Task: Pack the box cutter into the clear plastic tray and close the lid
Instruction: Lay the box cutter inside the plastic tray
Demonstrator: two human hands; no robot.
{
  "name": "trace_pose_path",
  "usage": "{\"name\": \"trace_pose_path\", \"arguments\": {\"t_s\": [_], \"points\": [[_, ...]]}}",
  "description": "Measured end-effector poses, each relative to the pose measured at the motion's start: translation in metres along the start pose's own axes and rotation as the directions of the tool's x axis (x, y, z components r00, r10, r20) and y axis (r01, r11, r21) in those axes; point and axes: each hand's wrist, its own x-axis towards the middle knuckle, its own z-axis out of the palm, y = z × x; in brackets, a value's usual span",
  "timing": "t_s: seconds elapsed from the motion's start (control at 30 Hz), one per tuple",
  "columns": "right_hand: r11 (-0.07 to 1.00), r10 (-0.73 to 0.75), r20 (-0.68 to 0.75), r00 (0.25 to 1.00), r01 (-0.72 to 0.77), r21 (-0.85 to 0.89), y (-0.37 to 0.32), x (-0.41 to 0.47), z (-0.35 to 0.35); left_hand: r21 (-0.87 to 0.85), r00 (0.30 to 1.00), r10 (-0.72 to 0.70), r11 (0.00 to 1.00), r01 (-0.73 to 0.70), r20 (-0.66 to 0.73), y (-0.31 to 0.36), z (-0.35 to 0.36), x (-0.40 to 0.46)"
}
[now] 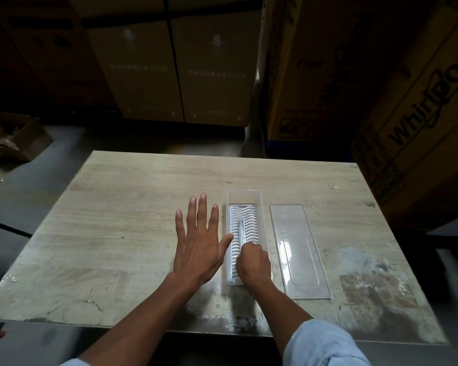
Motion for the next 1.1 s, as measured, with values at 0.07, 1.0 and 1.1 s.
{"name": "trace_pose_path", "arguments": {"t_s": [0.07,1.0,1.1], "points": [[1.000,-0.001,-0.003,1.000,0.001,0.016,0.000,0.000,0.001,-0.010,1.000,-0.002,1.000,0.002,0.004,0.000,0.001,0.000],[0.995,0.087,-0.064,0.994,-0.085,0.044,0.105,-0.006,-0.013,-0.038,0.999,0.034,0.999,-0.033,0.038,0.018,0.018,-0.011],[0.998,0.060,-0.020,0.998,-0.059,0.023,0.103,-0.007,-0.013,-0.031,0.998,0.036,0.999,-0.035,0.042,0.018,0.017,-0.013]]}}
